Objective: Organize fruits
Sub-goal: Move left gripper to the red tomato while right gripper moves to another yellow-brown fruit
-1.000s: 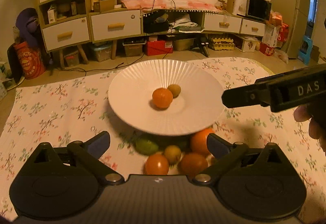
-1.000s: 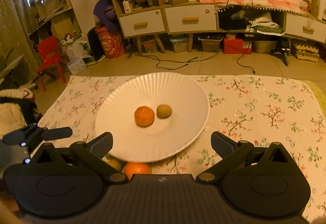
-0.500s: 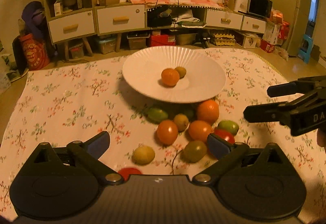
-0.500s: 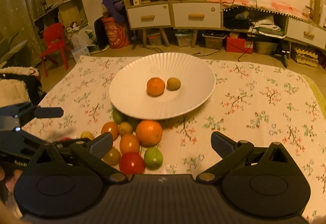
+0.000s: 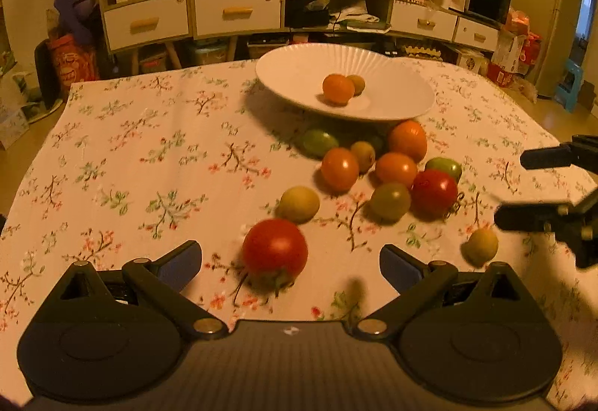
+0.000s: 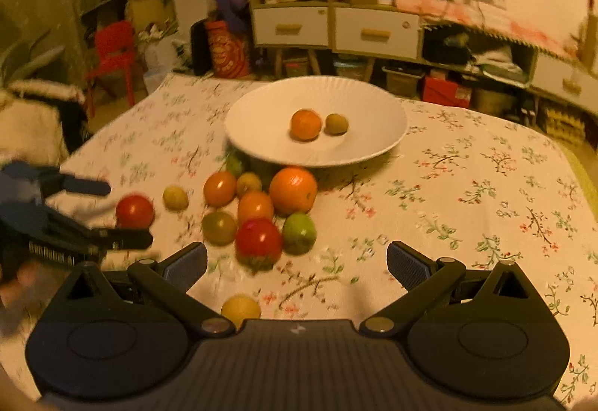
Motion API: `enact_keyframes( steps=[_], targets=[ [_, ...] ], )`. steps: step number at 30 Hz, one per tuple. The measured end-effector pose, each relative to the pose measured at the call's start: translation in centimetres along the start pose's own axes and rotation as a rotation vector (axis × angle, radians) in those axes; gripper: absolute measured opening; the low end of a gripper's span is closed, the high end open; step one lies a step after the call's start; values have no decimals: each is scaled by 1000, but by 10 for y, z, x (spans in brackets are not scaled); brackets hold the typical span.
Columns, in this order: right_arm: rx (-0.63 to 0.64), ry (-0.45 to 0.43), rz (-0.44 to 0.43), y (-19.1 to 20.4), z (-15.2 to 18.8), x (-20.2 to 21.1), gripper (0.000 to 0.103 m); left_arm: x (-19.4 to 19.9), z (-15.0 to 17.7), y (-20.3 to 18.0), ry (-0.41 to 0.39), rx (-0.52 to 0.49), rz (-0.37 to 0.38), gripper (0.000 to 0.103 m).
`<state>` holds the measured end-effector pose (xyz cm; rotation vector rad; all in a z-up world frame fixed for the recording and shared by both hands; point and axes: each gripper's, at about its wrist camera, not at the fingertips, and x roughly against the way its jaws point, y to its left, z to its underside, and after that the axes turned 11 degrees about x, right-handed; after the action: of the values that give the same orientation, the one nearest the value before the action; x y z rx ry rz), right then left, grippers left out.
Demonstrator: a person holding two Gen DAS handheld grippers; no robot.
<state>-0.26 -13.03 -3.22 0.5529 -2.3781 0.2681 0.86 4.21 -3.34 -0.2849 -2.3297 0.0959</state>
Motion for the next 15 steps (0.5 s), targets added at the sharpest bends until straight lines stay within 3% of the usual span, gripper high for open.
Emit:
enact_keyframes(
  steps=[9,15],
  targets=[
    [79,76,-44,20,20,-11,102,-7,16,11,33,-5,-19,94],
    [152,100,-42,33,28,-14,100,-4,23,12,-8,-10,-11,94]
  ],
)
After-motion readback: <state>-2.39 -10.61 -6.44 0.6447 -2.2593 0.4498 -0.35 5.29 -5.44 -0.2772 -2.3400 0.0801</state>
